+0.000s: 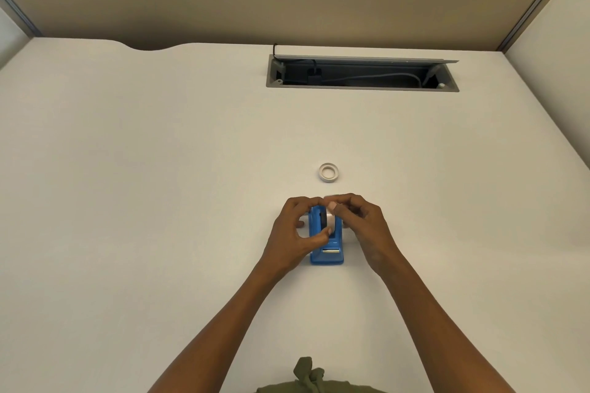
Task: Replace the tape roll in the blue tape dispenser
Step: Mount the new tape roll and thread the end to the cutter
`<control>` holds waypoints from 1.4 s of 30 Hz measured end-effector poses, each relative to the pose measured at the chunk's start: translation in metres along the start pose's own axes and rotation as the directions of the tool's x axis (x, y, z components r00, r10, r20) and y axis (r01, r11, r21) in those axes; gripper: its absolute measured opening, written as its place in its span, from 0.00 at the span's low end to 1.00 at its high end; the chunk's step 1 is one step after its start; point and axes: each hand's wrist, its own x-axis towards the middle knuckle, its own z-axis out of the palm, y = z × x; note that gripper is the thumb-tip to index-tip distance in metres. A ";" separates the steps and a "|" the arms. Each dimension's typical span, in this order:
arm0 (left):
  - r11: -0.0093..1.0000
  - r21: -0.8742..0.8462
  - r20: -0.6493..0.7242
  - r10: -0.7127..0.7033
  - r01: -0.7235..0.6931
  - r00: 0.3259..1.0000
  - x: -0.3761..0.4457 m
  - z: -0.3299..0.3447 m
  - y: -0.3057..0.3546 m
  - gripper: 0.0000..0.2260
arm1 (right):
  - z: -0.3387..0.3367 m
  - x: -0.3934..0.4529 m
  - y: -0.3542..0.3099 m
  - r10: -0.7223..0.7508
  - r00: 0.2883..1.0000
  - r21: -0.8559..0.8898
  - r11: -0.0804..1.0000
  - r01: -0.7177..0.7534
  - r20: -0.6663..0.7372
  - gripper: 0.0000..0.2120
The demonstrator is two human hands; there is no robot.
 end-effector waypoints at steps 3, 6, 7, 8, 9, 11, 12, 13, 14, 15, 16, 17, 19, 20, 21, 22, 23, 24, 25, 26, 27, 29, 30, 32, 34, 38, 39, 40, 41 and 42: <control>1.000 -0.006 -0.008 -0.007 0.007 1.000 0.000 0.001 0.001 0.19 | -0.007 -0.004 0.002 -0.032 0.996 -0.007 0.999 0.032 0.078 0.13; 1.000 -0.005 -0.021 -0.002 0.002 1.000 0.000 0.001 -0.001 0.18 | -0.012 -0.008 0.004 -0.061 0.990 -0.003 0.998 0.062 0.124 0.16; 1.000 -0.007 -0.024 0.005 -0.005 1.000 0.000 0.001 -0.001 0.17 | -0.012 -0.009 0.004 -0.076 0.989 -0.010 0.997 0.078 0.130 0.18; 1.000 -0.009 -0.026 0.013 -0.013 1.000 -0.001 0.001 -0.001 0.17 | -0.011 -0.010 0.005 -0.091 0.987 -0.022 0.995 0.094 0.131 0.19; 1.000 -0.012 -0.025 0.018 -0.019 1.000 -0.001 0.001 -0.001 0.17 | -0.011 -0.011 0.004 -0.101 0.986 -0.034 0.994 0.107 0.132 0.20; 1.000 -0.016 -0.022 0.022 -0.023 1.000 -0.002 0.001 0.001 0.16 | -0.011 -0.010 0.004 -0.105 0.984 -0.053 0.992 0.114 0.141 0.19; 1.000 -0.013 -0.022 0.022 -0.022 1.000 -0.002 0.001 0.001 0.16 | -0.011 -0.010 0.003 -0.100 0.984 -0.062 0.992 0.110 0.150 0.19; 1.000 -0.010 -0.022 0.022 -0.022 1.000 -0.001 0.001 0.001 0.15 | -0.012 -0.009 0.003 -0.093 0.983 -0.071 0.992 0.105 0.158 0.18; 1.000 -0.008 -0.023 0.025 -0.025 0.999 -0.001 0.002 0.001 0.16 | -0.012 -0.008 0.003 -0.088 0.983 -0.078 0.992 0.101 0.160 0.19; 1.000 -0.007 -0.023 0.027 -0.027 0.999 -0.001 0.002 0.001 0.16 | -0.013 -0.007 0.002 -0.086 0.984 -0.082 0.992 0.100 0.157 0.19; 1.000 -0.007 -0.023 0.028 -0.028 0.999 -0.001 0.001 0.000 0.17 | -0.013 -0.006 0.002 -0.087 0.984 -0.083 0.991 0.101 0.153 0.18; 1.000 -0.005 -0.021 0.027 -0.028 0.999 -0.001 0.001 0.000 0.17 | -0.013 -0.006 0.002 -0.091 0.985 -0.084 0.991 0.104 0.149 0.17; 1.000 0.011 -0.009 0.026 -0.026 1.000 -0.002 0.001 -0.001 0.19 | -0.012 -0.005 0.003 -0.091 0.985 -0.098 0.989 0.106 0.148 0.15; 0.999 0.022 0.003 0.027 -0.027 1.000 -0.002 0.001 -0.002 0.21 | -0.011 -0.005 0.003 -0.092 0.985 -0.113 0.988 0.109 0.149 0.15; 0.999 0.032 0.013 0.030 -0.030 0.999 -0.003 0.001 -0.003 0.22 | -0.010 -0.004 0.004 -0.094 0.985 -0.131 0.985 0.113 0.148 0.16; 0.999 0.036 0.017 0.033 -0.034 0.999 -0.003 0.001 -0.003 0.23 | -0.010 -0.004 0.004 -0.095 0.985 -0.145 0.983 0.117 0.147 0.16; 0.999 0.037 0.018 0.035 -0.035 0.999 -0.003 0.002 -0.004 0.23 | -0.010 -0.004 0.003 -0.095 0.985 -0.148 0.982 0.116 0.144 0.16; 0.999 0.035 0.017 0.033 -0.034 0.999 -0.003 0.002 -0.004 0.23 | -0.010 -0.004 0.003 -0.093 0.986 -0.144 0.983 0.113 0.140 0.16; 0.999 0.034 0.016 0.032 -0.033 0.999 -0.003 0.002 -0.004 0.23 | -0.010 -0.003 0.003 -0.091 0.987 -0.139 0.984 0.110 0.134 0.16; 0.999 0.034 0.018 0.031 -0.032 0.999 -0.002 0.002 -0.004 0.23 | -0.010 -0.003 0.003 -0.089 0.988 -0.134 0.985 0.106 0.126 0.16; 0.999 0.034 0.020 0.030 -0.030 0.999 -0.002 0.001 -0.004 0.23 | -0.009 -0.002 0.003 -0.085 0.989 -0.130 0.986 0.101 0.119 0.15; 0.999 0.033 0.021 0.026 -0.026 0.999 -0.002 0.001 -0.005 0.23 | -0.008 -0.001 0.003 -0.075 0.992 -0.124 0.988 0.088 0.106 0.14; 0.999 0.035 0.020 0.025 -0.026 0.999 -0.002 0.001 -0.005 0.22 | -0.007 -0.001 0.003 -0.072 0.993 -0.122 0.989 0.084 0.097 0.13; 0.999 0.044 0.016 0.027 -0.027 1.000 -0.001 0.001 -0.006 0.22 | -0.006 0.001 0.004 -0.069 0.995 -0.122 0.990 0.077 0.073 0.11; 0.999 0.044 0.014 0.029 -0.030 0.999 -0.001 0.001 -0.006 0.22 | -0.006 0.002 0.003 -0.066 0.997 -0.113 0.991 0.071 0.051 0.09; 0.998 0.050 0.015 0.036 -0.037 0.999 -0.002 0.001 -0.007 0.22 | -0.004 0.005 0.003 -0.050 0.999 -0.097 0.994 0.052 0.021 0.06; 0.998 0.049 0.013 0.039 -0.039 0.999 -0.003 0.001 -0.008 0.22 | -0.004 0.005 0.002 -0.045 0.999 -0.094 0.995 0.046 0.013 0.06; 0.998 0.048 0.011 0.040 -0.040 0.999 -0.003 0.001 -0.008 0.22 | -0.003 0.006 0.002 -0.038 0.999 -0.084 0.996 0.038 0.008 0.06; 0.998 0.046 0.009 0.039 -0.039 0.999 -0.004 0.001 -0.009 0.21 | -0.003 0.006 0.001 -0.029 1.000 -0.072 0.997 0.029 0.005 0.05; 0.998 0.044 0.007 0.036 -0.036 0.999 -0.004 0.001 -0.008 0.21 | -0.002 0.006 0.001 -0.021 1.000 -0.060 0.998 0.021 0.003 0.05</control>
